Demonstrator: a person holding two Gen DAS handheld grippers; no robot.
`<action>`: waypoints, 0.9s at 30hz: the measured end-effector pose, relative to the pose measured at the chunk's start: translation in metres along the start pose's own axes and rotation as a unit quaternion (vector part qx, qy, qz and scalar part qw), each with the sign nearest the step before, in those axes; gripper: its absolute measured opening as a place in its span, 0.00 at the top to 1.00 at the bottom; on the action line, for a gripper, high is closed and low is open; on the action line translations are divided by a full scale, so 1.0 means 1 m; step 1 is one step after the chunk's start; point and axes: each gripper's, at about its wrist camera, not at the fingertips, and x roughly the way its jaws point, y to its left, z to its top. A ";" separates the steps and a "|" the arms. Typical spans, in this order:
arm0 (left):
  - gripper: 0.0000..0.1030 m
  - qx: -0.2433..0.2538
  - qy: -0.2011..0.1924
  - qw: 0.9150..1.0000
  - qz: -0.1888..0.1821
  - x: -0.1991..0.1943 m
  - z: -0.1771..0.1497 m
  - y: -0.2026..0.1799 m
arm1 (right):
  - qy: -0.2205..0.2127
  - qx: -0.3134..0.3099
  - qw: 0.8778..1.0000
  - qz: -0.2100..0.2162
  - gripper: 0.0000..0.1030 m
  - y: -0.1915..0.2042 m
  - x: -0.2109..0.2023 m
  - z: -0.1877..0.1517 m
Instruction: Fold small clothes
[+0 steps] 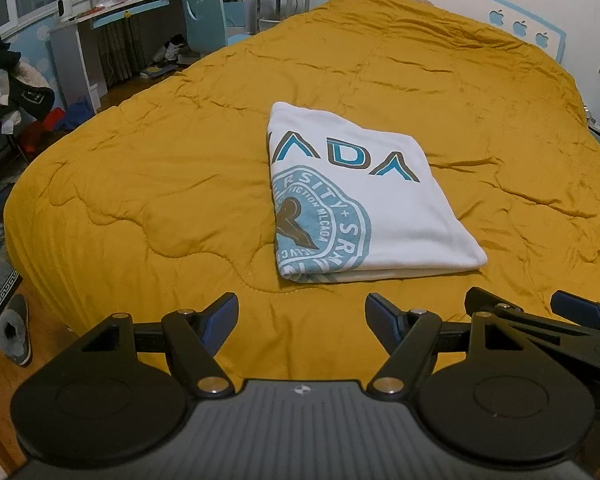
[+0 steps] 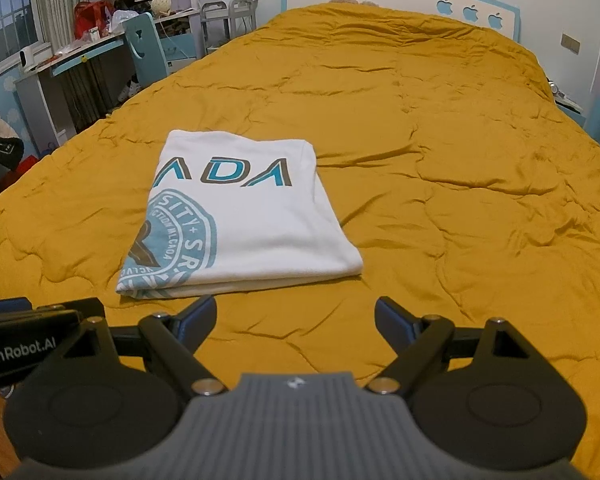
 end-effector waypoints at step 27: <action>0.19 0.000 0.002 1.000 0.001 0.000 0.000 0.001 | 0.006 -0.002 1.000 -0.004 0.20 0.001 0.001 0.000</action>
